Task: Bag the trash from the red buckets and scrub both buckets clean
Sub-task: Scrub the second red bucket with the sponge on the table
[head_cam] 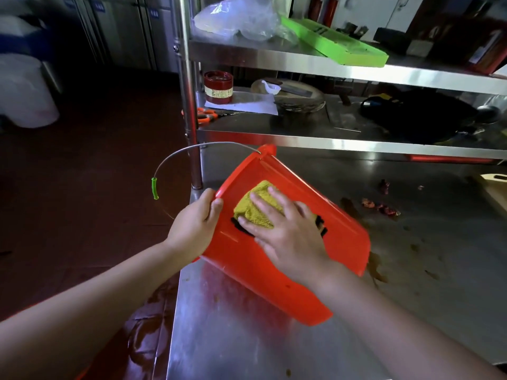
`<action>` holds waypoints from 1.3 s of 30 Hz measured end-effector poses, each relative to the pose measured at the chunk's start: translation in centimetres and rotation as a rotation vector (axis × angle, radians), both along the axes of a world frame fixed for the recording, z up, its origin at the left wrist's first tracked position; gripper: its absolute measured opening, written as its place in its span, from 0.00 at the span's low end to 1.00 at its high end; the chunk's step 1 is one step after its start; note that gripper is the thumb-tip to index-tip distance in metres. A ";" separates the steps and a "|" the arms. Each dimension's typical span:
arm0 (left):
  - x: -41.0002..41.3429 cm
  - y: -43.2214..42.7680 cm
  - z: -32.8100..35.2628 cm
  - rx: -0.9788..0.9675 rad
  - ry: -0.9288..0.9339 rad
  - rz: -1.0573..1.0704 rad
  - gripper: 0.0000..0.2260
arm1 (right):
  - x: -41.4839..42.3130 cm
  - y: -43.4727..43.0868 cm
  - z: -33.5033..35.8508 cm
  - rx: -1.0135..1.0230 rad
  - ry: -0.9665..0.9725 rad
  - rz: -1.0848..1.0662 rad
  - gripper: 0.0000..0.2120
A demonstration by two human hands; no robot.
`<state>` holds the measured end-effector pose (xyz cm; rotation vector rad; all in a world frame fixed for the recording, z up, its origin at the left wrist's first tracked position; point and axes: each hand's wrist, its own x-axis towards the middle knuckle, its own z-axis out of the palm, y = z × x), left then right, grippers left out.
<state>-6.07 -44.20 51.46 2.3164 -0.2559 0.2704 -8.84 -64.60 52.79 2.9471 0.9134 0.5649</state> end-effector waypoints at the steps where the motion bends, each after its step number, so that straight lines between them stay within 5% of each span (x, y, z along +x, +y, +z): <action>1: 0.1 0.3 0.2 0.001 -0.010 -0.004 0.21 | 0.4 0.0 0.3 -0.026 0.018 0.044 0.19; 6: 0.1 0.6 1.2 -0.052 0.040 -0.031 0.18 | 7.1 -1.9 2.8 0.311 0.324 -0.309 0.17; 9: 0.7 0.5 1.4 -0.101 0.096 -0.033 0.17 | 8.2 -1.1 3.2 0.289 0.343 -0.423 0.18; 13: 1.7 0.4 1.5 -0.227 0.154 -0.027 0.16 | 3.9 3.3 1.7 0.123 0.053 -0.181 0.17; 17: 1.7 0.4 1.6 -0.266 0.162 -0.043 0.16 | 3.4 3.6 1.3 0.054 0.020 0.056 0.14; 23: 1.6 0.0 1.7 -0.157 0.161 -0.028 0.17 | 8.5 -3.9 2.7 0.401 0.434 -0.398 0.18; 25: 1.8 -0.3 1.9 -0.106 0.170 -0.005 0.16 | 7.5 -4.3 2.7 0.380 0.435 -0.451 0.18; 30: 3.0 -1.3 2.5 0.071 0.171 0.063 0.15 | 0.6 -0.6 0.9 0.047 0.068 -0.159 0.19; 34: 4.2 -1.6 2.9 0.044 0.227 0.015 0.16 | -1.6 -1.9 -0.4 -0.059 0.069 0.061 0.17; 39: 5.2 -2.4 3.5 0.005 0.256 -0.017 0.14 | 3.5 -9.5 1.1 0.356 0.312 -0.442 0.17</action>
